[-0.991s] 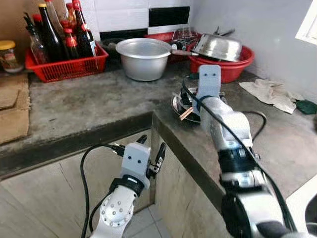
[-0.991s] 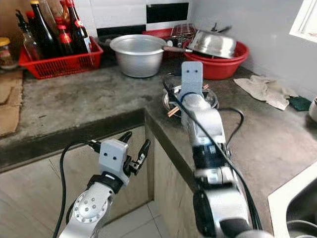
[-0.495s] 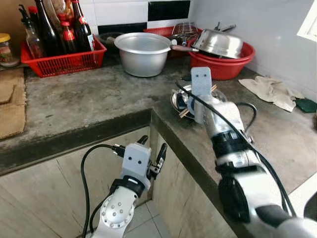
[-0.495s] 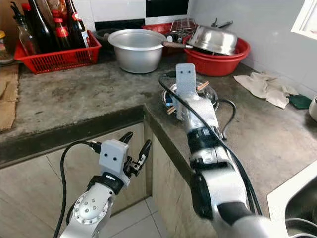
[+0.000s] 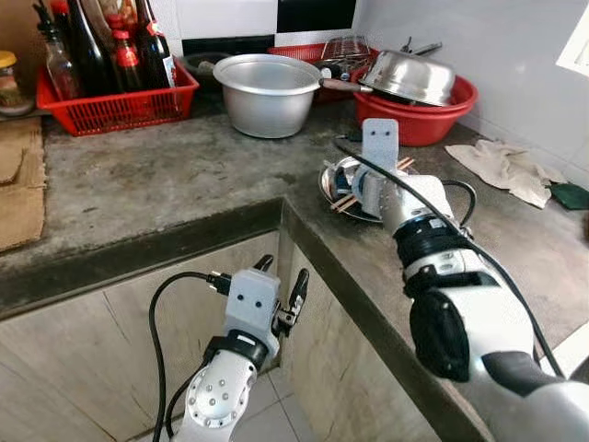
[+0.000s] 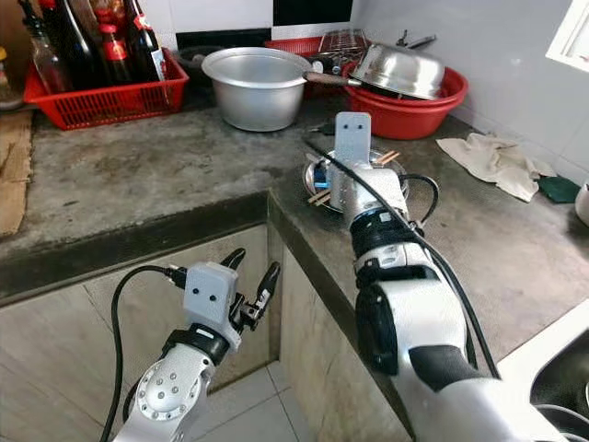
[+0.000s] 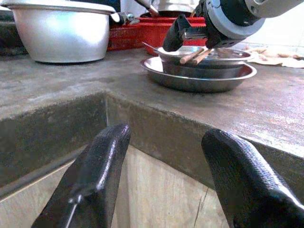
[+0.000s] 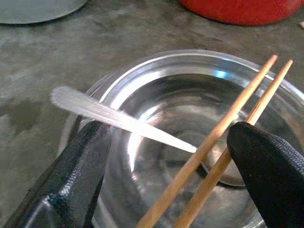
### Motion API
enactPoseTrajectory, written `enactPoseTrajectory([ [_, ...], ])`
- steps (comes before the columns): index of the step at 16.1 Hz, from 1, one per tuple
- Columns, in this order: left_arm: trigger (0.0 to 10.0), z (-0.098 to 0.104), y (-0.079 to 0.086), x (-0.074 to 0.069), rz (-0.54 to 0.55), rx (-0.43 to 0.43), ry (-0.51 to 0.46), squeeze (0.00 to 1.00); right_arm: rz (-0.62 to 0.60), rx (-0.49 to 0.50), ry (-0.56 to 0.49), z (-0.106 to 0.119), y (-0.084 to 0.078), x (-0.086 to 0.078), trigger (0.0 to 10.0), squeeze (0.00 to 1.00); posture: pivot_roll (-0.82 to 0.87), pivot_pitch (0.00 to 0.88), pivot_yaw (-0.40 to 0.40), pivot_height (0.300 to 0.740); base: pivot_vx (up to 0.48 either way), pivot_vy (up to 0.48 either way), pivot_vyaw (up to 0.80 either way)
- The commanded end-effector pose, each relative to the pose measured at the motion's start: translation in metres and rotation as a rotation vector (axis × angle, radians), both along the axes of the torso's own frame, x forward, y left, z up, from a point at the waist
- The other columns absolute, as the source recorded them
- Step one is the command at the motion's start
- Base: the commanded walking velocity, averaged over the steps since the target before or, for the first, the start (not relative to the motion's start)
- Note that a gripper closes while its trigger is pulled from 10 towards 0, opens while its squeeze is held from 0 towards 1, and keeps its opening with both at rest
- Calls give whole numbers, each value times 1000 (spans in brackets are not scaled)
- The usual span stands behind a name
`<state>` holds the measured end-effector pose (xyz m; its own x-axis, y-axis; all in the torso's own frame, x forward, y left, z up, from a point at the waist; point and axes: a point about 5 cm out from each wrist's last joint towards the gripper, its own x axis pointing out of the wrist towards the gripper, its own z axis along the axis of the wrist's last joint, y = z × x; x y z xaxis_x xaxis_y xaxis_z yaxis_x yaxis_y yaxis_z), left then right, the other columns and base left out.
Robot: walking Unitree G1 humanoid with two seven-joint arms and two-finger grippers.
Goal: Kitchen organization
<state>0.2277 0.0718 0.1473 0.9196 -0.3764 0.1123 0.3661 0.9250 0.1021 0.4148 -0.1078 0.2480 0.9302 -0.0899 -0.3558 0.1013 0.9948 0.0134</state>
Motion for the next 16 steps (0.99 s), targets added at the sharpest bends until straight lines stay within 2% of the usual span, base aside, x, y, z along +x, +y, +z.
enactPoseTrajectory([
  [1,10000,6,-3,-4,-4,-13,-18,0,-21,18,-19,9,-3,2,10000,0,32,50,-115,740,0,0,0],
  [7,10000,4,-3,-3,-8,-3,-15,0,-26,102,-59,19,-3,6,10000,0,32,44,-109,740,0,0,0],
  [11,10000,4,-4,-2,-16,-3,-20,0,-96,38,-45,18,-14,6,10000,0,31,34,-102,740,0,0,0],
  [16,10000,5,-3,-3,-14,-2,-19,0,-97,33,5,10,-12,5,10000,0,35,43,-101,740,0,0,0],
])
